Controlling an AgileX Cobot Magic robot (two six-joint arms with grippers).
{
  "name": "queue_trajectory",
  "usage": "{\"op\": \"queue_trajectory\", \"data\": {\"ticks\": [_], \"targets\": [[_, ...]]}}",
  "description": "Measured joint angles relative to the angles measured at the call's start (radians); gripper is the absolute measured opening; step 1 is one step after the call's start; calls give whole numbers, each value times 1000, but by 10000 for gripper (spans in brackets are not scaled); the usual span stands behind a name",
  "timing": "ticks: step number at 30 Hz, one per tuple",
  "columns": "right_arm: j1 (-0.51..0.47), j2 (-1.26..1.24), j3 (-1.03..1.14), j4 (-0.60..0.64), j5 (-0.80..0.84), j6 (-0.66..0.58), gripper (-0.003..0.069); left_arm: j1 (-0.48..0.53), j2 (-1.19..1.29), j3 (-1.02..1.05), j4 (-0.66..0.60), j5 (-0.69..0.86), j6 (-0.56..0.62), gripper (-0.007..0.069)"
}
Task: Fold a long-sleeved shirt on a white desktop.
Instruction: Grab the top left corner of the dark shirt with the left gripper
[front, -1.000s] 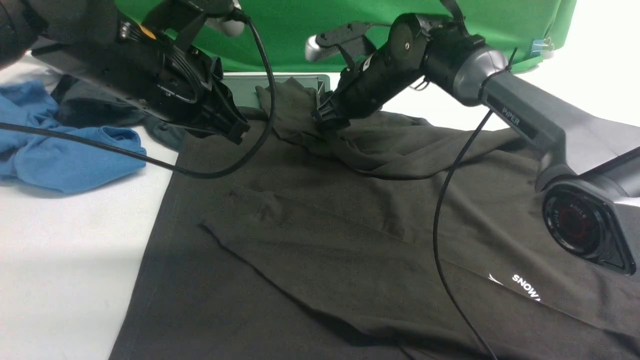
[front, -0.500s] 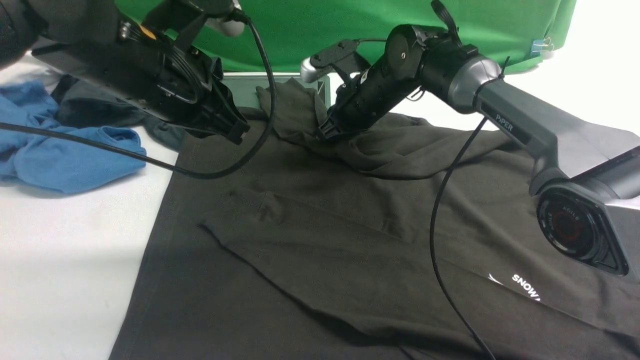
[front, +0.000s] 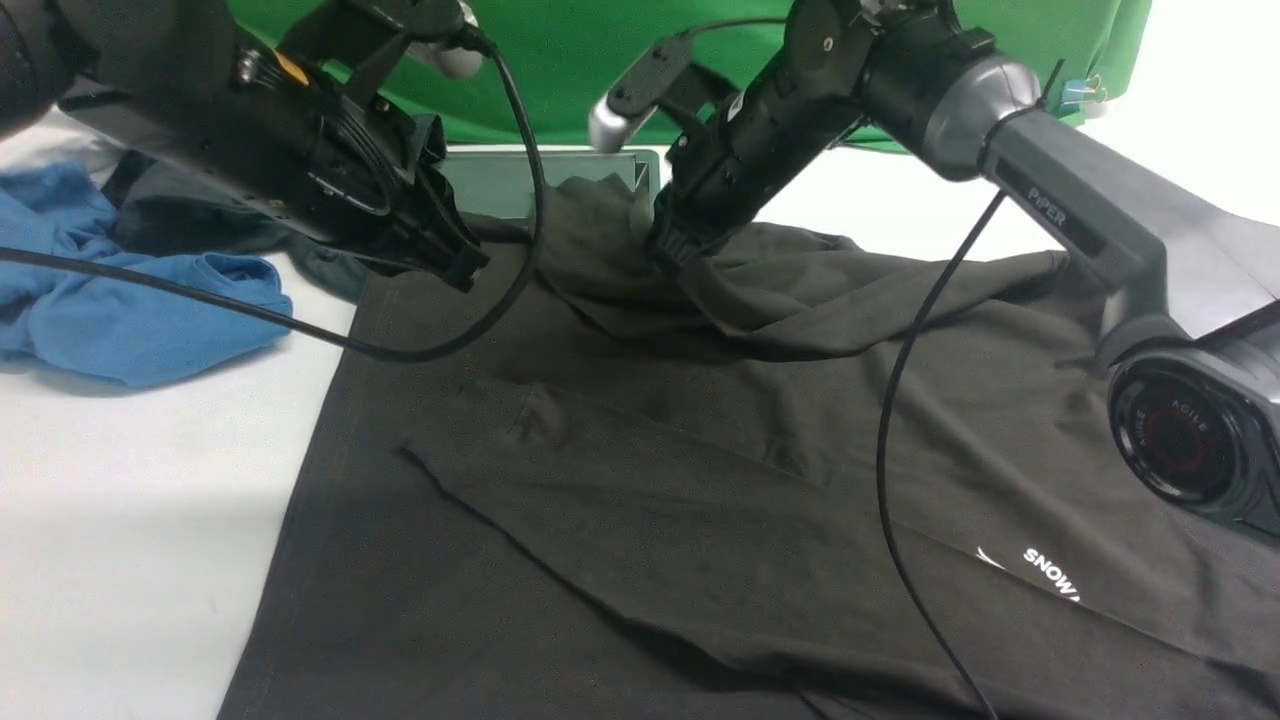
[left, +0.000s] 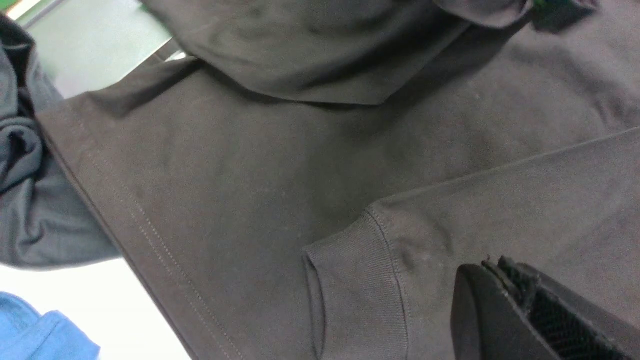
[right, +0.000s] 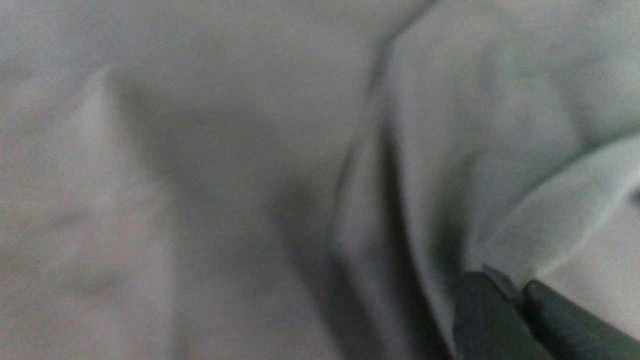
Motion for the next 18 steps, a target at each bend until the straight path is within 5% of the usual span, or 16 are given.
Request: {"op": "queue_trajectory", "data": {"ticks": [5,12,16,18], "targets": [[37,0,0,38,91,-31,134,0,0,0,-2,-21,-24,18],[39,-19,0,-1,103,121,552,0,55,-12,-80,-104,-44,20],[16,-106,59,-209,100,316,457,0,157,-112,-118,-91,-21,20],[-39,-220,190,-303,98,430,262,0,247,-219,-150,-66,-1,20]]}}
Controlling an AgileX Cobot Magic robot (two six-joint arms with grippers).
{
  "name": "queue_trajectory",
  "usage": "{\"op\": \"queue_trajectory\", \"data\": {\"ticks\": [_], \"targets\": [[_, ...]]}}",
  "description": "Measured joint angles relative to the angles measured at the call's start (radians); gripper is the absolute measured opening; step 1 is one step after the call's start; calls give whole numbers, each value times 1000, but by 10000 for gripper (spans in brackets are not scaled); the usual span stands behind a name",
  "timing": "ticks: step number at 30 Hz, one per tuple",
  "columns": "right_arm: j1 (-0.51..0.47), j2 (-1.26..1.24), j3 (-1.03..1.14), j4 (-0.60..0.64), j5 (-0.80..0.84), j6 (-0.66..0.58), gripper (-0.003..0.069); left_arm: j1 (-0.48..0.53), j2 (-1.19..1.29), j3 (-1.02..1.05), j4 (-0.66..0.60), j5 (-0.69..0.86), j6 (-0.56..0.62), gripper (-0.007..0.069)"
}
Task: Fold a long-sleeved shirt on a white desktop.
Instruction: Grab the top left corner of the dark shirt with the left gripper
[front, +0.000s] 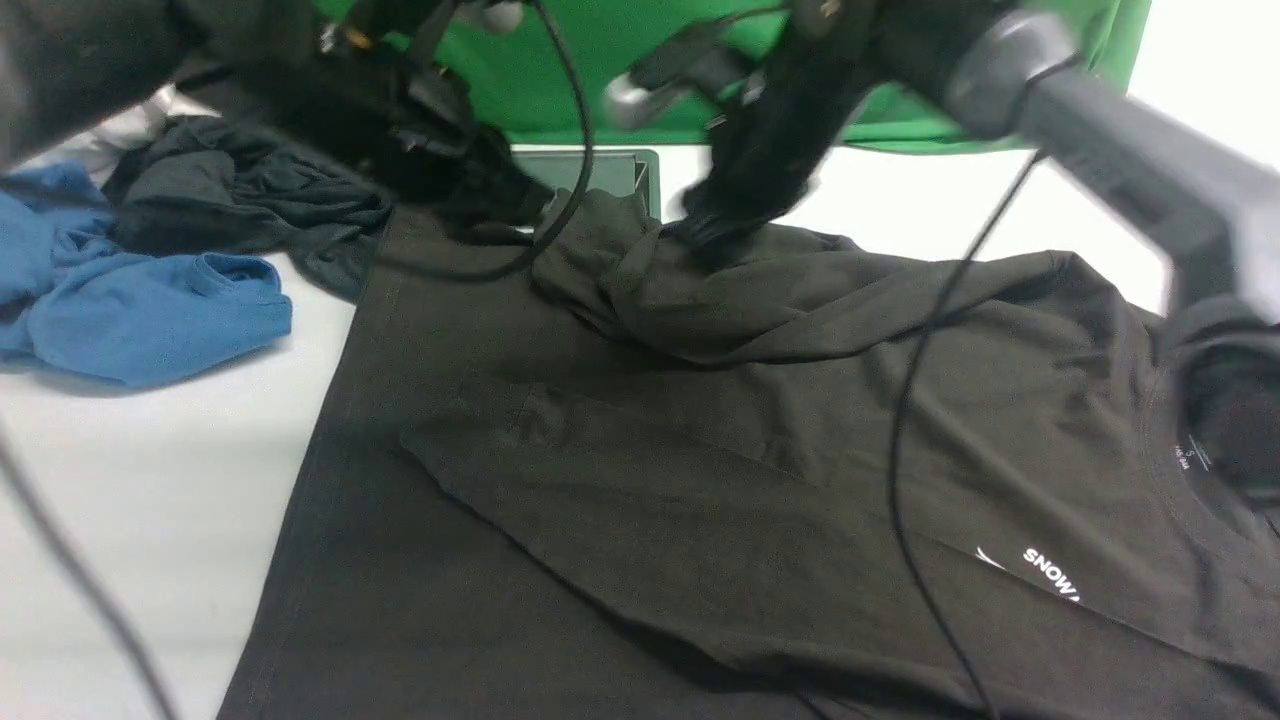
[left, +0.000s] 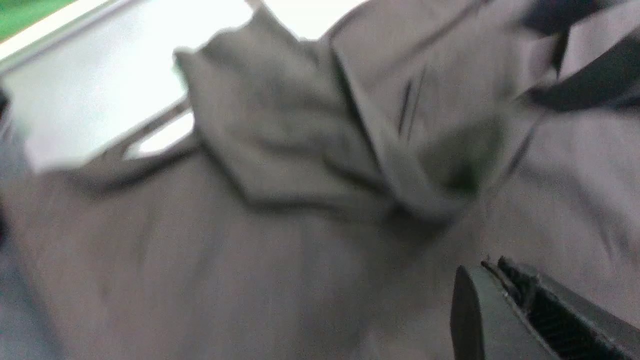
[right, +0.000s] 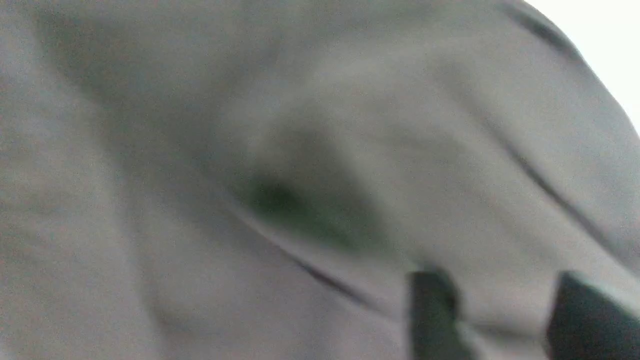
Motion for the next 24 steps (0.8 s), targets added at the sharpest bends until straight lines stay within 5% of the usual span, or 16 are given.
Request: {"op": "queue_trajectory", "data": {"ticks": [3,6,18,24], "targets": [[-67,-100,144,-21,1,50,126,-3,126,-146,-35,18,5,25],[-133,-201,305,-14,-19,72,69,-11,258,-285,-52,41,17,62],[-169,-439,572,28,-119,62,106,-89,646,-638,109,19,-71,488],[-169,-448,576,34,-121,61,118,-94,672,-662,265,3,-207,448]]}}
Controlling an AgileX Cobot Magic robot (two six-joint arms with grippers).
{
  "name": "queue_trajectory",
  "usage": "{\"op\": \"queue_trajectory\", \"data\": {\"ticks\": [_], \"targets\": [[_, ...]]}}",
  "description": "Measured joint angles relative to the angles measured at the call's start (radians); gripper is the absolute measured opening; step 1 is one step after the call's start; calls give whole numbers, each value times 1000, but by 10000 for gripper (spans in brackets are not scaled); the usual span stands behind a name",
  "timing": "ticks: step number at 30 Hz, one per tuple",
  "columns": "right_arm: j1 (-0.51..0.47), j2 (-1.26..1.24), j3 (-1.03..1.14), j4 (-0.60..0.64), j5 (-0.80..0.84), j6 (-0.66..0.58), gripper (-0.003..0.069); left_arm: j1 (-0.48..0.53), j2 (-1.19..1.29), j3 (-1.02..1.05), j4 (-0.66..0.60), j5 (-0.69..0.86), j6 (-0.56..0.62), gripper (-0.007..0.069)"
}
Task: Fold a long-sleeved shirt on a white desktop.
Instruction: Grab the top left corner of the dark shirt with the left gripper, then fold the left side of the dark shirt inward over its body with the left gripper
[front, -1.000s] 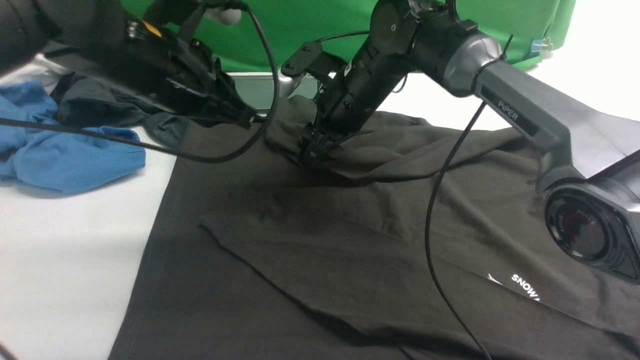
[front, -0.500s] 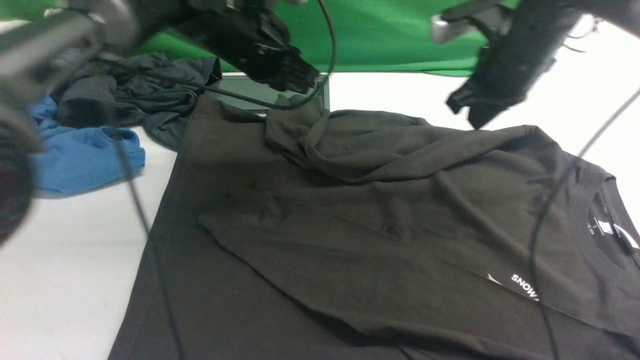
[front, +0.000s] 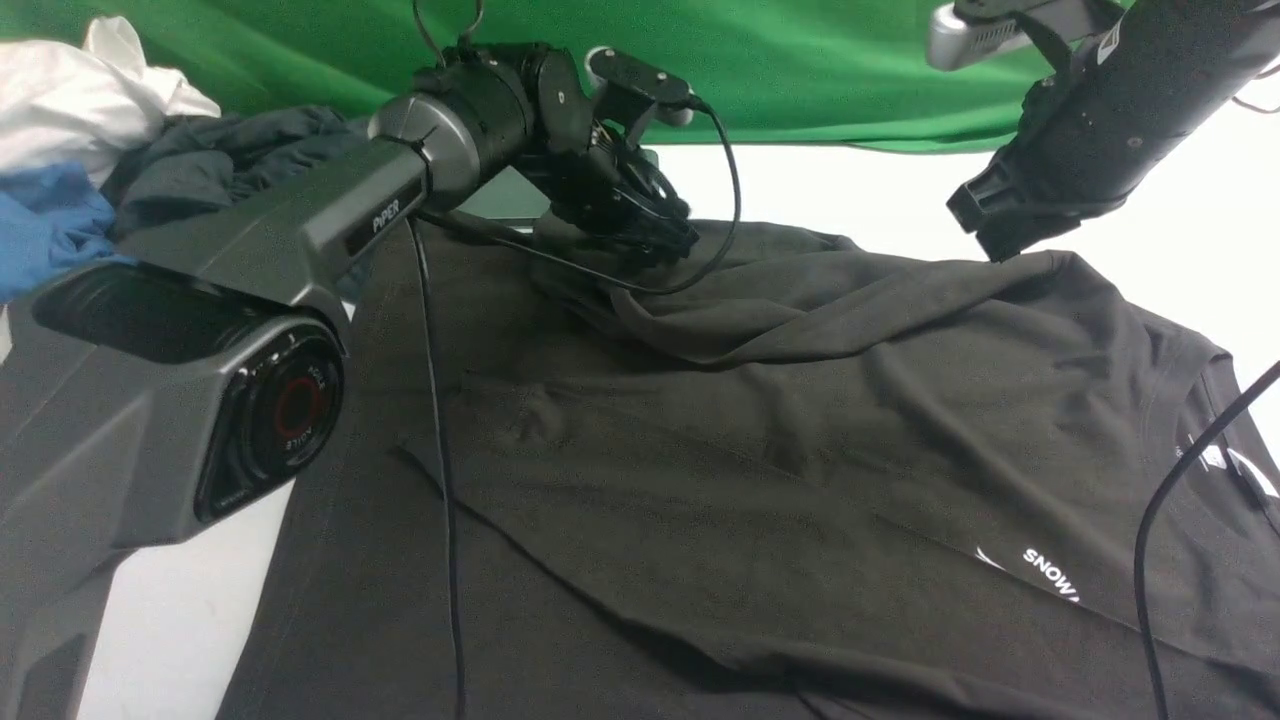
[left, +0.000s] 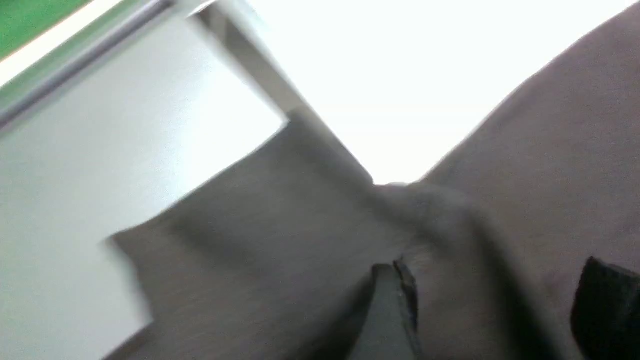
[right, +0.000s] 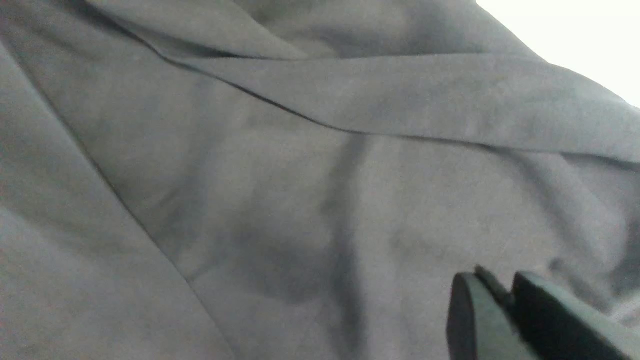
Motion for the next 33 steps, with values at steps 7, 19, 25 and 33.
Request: {"op": "queue_trajectory", "data": {"ticks": [7,19,25,33], "targets": [[0,0,1,46,0,-16,129,1,0,-5,64,-18,-20,188],[0,0,1,93,36,-46,136,2,-80,2,23,107,36,23],[0,0,1,95,46,-53,137,6,-230,123,-11,146,33,23],[0,0,1,95,41,-64,139,8,-459,522,41,20,-28,23]]}}
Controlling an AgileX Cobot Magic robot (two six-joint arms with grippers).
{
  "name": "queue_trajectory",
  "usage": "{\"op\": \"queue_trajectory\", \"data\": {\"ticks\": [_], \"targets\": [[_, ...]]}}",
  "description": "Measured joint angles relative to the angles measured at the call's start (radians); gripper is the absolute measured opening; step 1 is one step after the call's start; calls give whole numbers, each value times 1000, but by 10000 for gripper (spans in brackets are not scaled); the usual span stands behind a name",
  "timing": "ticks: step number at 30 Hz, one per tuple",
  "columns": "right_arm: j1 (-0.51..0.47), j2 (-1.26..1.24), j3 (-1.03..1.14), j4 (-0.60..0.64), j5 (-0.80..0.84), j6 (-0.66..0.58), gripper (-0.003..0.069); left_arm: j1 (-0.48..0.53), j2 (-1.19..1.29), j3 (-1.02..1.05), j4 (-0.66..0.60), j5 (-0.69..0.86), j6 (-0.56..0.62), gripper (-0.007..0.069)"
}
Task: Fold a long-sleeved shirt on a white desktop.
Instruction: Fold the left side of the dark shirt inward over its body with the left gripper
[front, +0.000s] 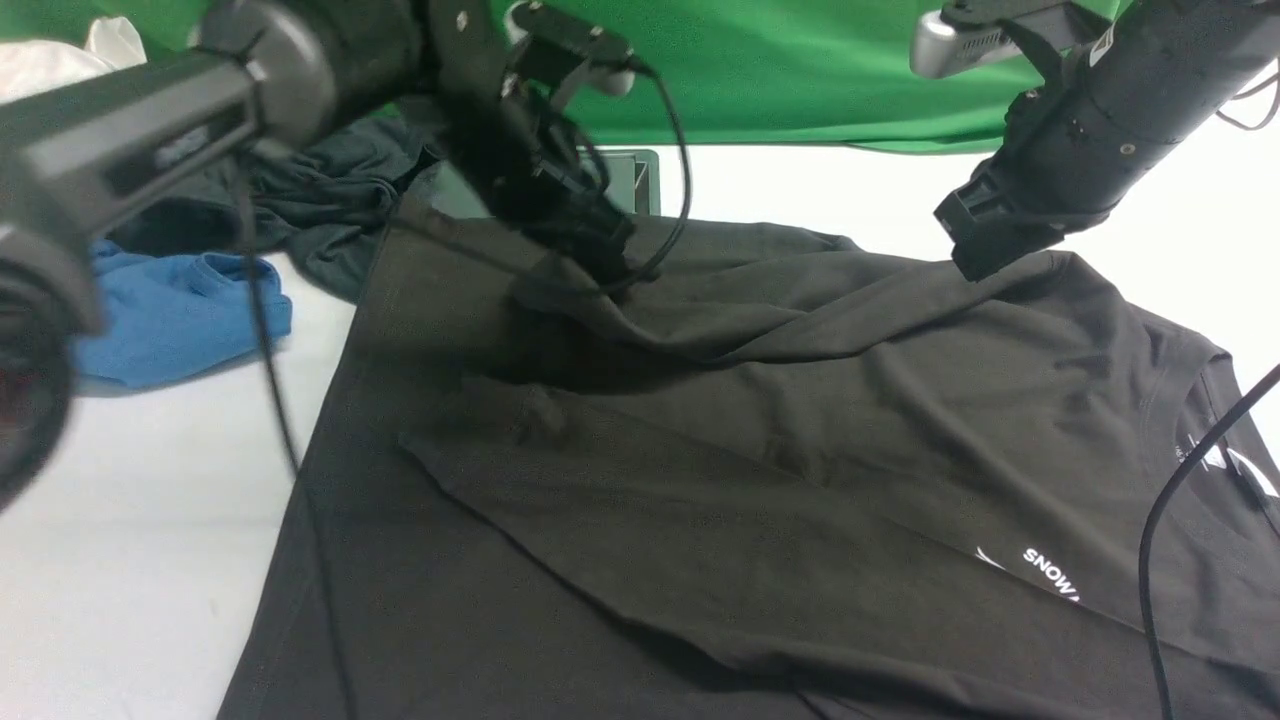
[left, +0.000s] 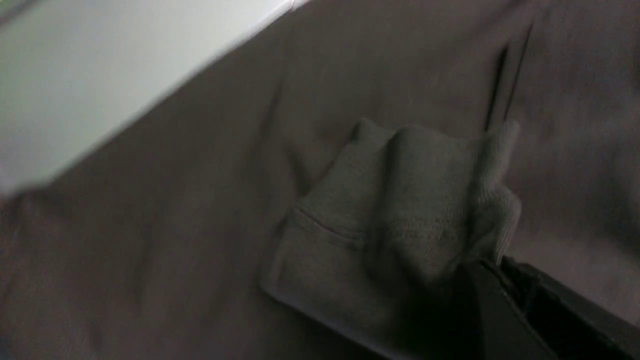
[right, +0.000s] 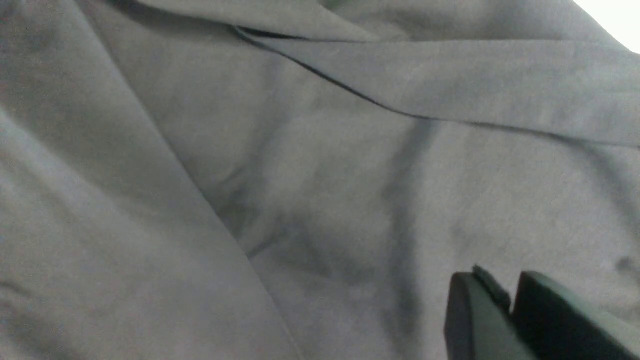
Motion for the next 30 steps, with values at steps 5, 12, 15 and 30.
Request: {"op": "queue_trajectory", "data": {"ticks": [5,12,15,30], "targets": [[0,0,0,13,-20,-3,145,0,-93,162,147,-89,-139,23],[0,0,0,46,-23,-21,146,3,-98,232,235,-11,-251,64],[0,0,0,51,-23,-30,148,13,-91,251,226,58,-260,138],[0,-1,28,67,-56,-60,165,55,-170,259,63,140,-203,451]]}}
